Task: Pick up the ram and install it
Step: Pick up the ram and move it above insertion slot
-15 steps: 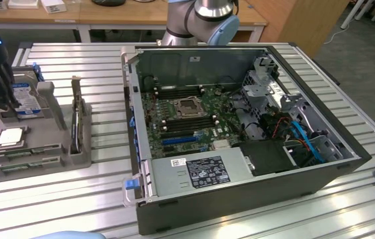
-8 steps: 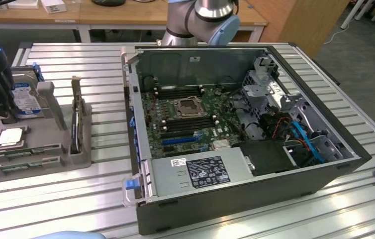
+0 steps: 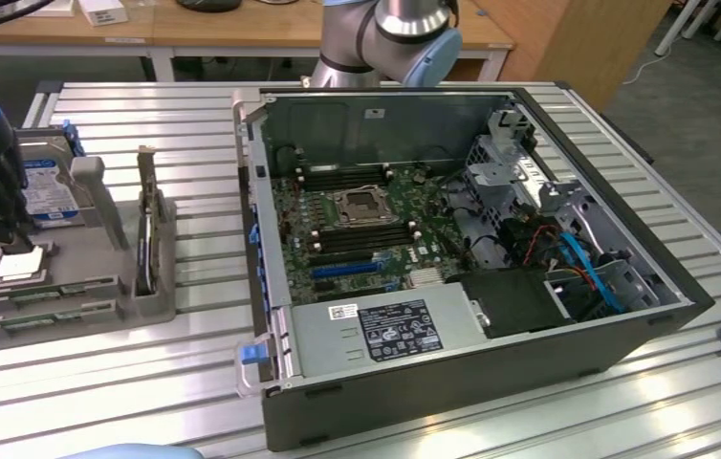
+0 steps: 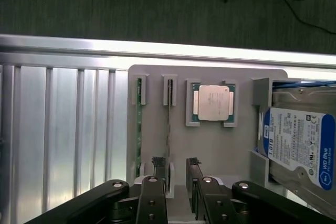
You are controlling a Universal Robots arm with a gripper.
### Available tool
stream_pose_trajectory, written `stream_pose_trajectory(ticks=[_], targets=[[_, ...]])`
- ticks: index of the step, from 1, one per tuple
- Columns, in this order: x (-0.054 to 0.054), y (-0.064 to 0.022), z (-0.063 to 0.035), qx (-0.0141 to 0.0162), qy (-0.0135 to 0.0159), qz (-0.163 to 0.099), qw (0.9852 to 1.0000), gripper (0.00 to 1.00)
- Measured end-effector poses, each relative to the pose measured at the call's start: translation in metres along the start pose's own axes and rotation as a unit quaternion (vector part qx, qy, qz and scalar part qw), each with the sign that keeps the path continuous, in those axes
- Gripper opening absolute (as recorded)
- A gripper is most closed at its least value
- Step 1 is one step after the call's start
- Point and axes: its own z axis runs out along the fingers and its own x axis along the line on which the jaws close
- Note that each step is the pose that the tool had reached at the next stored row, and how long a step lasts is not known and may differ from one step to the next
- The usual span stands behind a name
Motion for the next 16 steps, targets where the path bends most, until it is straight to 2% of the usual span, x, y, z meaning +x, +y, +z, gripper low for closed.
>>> stream_pose_trajectory(ticks=[4,16], targets=[[0.005,-0.0001,0.0046,0.0022,0.0001,0.0,1.0,0.3],[0.01,-0.0006,0.0206,0.0092,0.0003,0.0,1.0,0.3]])
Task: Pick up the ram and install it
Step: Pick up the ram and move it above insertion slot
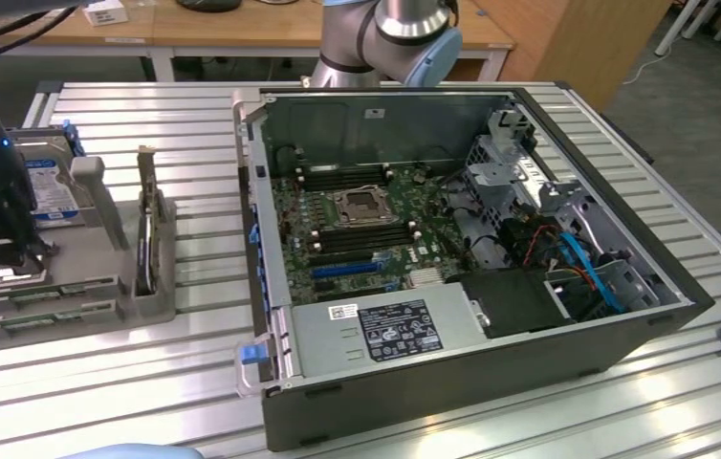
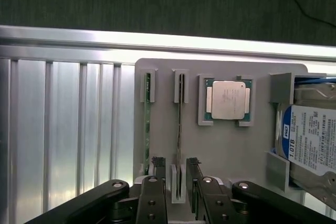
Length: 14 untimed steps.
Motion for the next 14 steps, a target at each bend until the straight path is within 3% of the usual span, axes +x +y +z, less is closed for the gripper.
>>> stream_pose_trajectory(ticks=[14], targets=[[0.009,0.0001,0.0188,0.0074,0.0002,0.0,1.0,0.3]])
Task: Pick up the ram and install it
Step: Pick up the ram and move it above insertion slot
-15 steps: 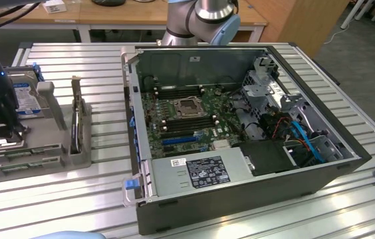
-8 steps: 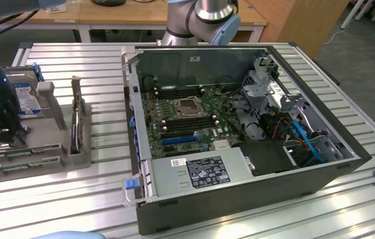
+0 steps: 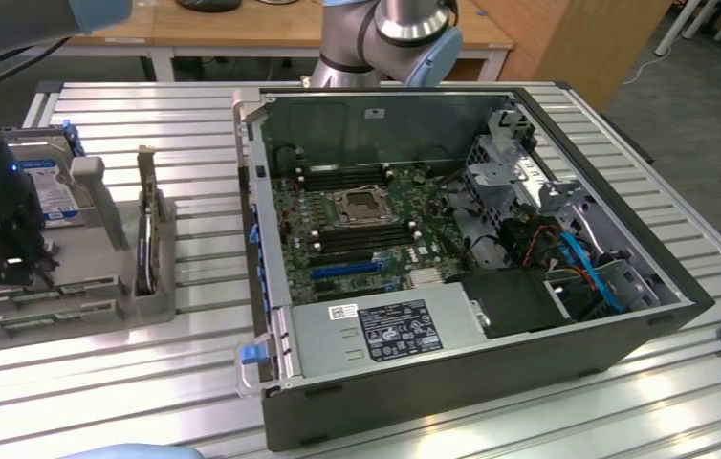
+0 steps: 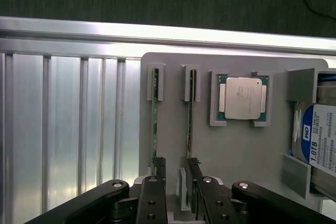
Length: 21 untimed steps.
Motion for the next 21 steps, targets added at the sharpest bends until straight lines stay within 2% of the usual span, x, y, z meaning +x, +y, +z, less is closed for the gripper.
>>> stream_pose_trajectory(ticks=[7,18,21], targets=[[0.001,0.0,0.0003,0.0,0.0001,0.0,1.0,0.3],[0.017,0.0004,0.0002,0.0001,0.0,0.0,1.0,0.3],[0.018,0.0005,0.0002,0.0001,-0.0003,0.0,1.0,0.3]])
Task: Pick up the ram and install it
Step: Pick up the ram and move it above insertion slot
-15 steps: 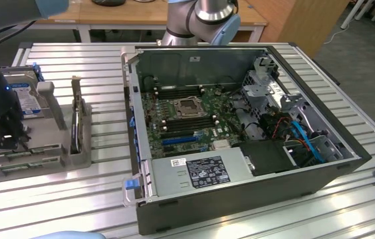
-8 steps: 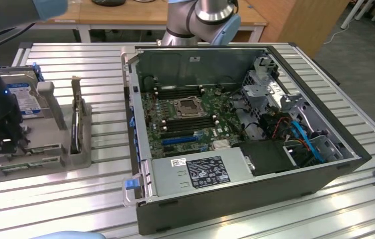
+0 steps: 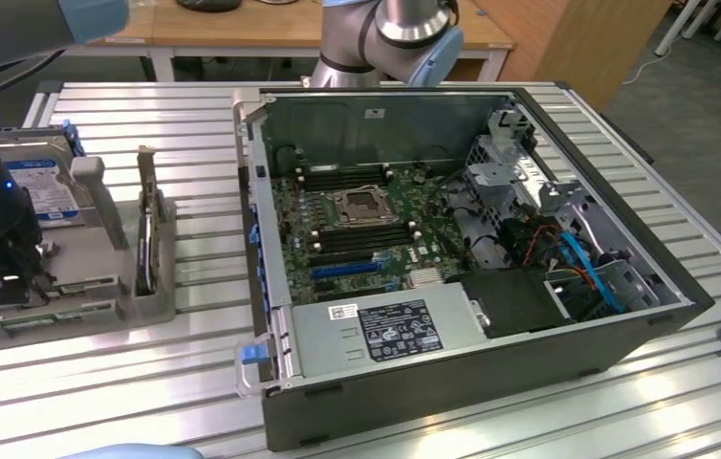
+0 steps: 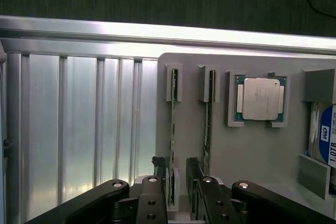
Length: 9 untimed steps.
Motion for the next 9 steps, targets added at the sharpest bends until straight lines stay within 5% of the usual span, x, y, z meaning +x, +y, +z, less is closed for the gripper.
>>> stream_pose_trajectory(ticks=[9], targets=[[0.0003,0.0011,0.0084,0.0016,0.0,0.0,1.0,0.3]])
